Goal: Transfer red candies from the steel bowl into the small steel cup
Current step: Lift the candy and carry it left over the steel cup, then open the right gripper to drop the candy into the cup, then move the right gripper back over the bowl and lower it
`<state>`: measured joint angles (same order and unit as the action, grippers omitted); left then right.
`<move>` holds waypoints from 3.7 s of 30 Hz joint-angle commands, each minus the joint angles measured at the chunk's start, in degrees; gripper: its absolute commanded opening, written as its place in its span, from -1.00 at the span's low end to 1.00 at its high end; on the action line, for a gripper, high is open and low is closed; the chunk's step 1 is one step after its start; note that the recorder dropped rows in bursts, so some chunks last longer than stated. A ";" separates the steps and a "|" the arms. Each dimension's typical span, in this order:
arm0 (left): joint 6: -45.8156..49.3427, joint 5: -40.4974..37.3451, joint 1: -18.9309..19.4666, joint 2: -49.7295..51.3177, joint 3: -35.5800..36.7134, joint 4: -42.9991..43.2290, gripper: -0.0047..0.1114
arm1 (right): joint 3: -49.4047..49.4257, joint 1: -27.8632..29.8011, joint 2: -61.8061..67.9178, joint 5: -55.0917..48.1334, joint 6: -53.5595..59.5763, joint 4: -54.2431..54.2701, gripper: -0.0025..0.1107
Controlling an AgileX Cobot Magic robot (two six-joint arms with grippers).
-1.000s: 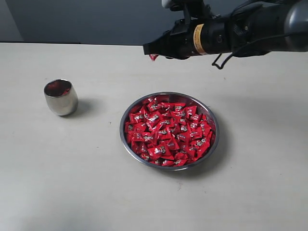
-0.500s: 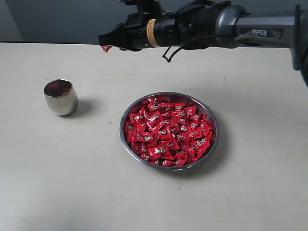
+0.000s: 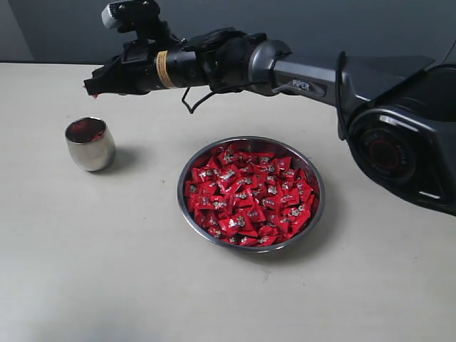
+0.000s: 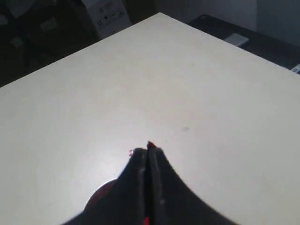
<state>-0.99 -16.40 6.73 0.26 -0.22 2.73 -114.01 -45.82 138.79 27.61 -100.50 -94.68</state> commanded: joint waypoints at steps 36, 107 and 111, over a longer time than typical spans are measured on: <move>-0.13 0.09 0.03 -0.26 0.22 -0.13 -0.91 | -1.72 -4.10 3.75 -0.79 -5.34 -5.27 -0.97; -0.13 0.09 0.03 -0.26 0.22 -0.13 -0.91 | 59.59 25.16 -44.64 -14.39 4.96 -3.67 -0.97; -0.13 0.09 0.03 -0.26 0.22 -0.13 -0.91 | 62.57 25.16 -44.54 -13.93 6.27 -2.37 -0.97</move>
<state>-0.99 -16.40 6.73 0.26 -0.22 2.73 -53.00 -20.95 94.60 13.49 -95.42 -98.59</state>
